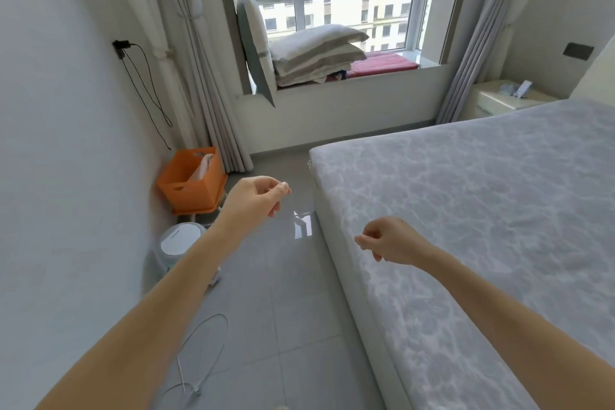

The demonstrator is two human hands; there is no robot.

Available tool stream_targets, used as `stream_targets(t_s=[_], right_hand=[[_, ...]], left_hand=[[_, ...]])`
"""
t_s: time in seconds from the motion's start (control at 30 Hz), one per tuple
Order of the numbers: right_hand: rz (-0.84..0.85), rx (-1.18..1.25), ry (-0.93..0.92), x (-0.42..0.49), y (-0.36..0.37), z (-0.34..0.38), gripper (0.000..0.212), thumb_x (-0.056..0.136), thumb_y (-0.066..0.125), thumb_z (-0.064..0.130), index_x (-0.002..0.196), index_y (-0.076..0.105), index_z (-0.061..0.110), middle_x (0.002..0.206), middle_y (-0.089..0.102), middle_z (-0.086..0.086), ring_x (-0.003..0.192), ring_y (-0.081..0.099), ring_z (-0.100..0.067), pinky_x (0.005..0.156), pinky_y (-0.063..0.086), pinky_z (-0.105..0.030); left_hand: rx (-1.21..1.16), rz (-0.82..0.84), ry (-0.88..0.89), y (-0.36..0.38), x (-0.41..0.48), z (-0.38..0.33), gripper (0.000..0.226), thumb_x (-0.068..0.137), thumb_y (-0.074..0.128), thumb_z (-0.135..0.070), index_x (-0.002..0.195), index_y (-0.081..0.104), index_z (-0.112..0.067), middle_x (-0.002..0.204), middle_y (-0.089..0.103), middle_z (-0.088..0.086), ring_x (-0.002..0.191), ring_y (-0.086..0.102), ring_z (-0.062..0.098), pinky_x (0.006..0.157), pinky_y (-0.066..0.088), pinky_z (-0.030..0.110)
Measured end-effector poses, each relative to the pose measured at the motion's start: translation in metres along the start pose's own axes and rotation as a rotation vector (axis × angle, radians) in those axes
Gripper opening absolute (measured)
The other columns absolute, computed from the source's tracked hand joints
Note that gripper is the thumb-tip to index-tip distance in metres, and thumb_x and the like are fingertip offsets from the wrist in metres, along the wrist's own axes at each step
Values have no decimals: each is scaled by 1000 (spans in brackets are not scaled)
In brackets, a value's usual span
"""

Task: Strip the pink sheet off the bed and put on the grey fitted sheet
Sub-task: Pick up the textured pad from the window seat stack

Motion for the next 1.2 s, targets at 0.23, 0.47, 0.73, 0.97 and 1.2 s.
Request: stream_targets(t_s=[0.23, 0.47, 0.73, 0.97, 1.2], right_hand=[[-3, 16, 72, 240, -24, 17, 35, 95, 53, 30, 82, 68, 1, 62, 65, -1, 46, 48, -6, 50, 37, -16], [-136, 36, 161, 467, -95, 16, 35, 94, 53, 29, 82, 69, 0, 66, 70, -7, 46, 47, -7, 53, 41, -22], [-251, 10, 189, 743, -192, -2, 32, 91, 53, 28, 70, 63, 5, 66, 68, -5, 54, 51, -11, 51, 37, -25], [-311, 12, 196, 988, -262, 17, 33, 91, 51, 29, 75, 65, 3, 65, 69, -6, 70, 64, -22, 64, 50, -32], [-385, 55, 254, 1202, -285, 26, 38, 90, 49, 28, 57, 44, 11, 68, 68, -11, 65, 64, -24, 58, 45, -28]], left_hand=[[6, 16, 47, -45, 238, 60, 17, 94, 56, -28, 79, 64, -29, 67, 64, 0, 59, 57, 7, 53, 41, 12], [-77, 54, -29, -60, 499, 94, 19, 93, 56, -26, 86, 70, -15, 66, 61, 0, 58, 55, 10, 52, 41, 16], [-128, 58, -44, -47, 789, 127, 20, 93, 57, -22, 88, 68, -5, 71, 61, 4, 64, 54, 12, 61, 47, 21], [-148, -8, -53, -64, 1016, 156, 19, 93, 57, -21, 86, 67, -7, 71, 61, 3, 64, 54, 14, 64, 47, 26], [-131, 44, 6, -81, 1236, 188, 23, 94, 54, -24, 81, 68, -12, 71, 63, 1, 65, 57, 14, 71, 53, 32]])
Point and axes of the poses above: each hand's wrist, its own x-axis towards the middle knuckle, its own y-axis out of the palm, z = x × y, the point moved 6 cm from there along x, towards the middle knuckle
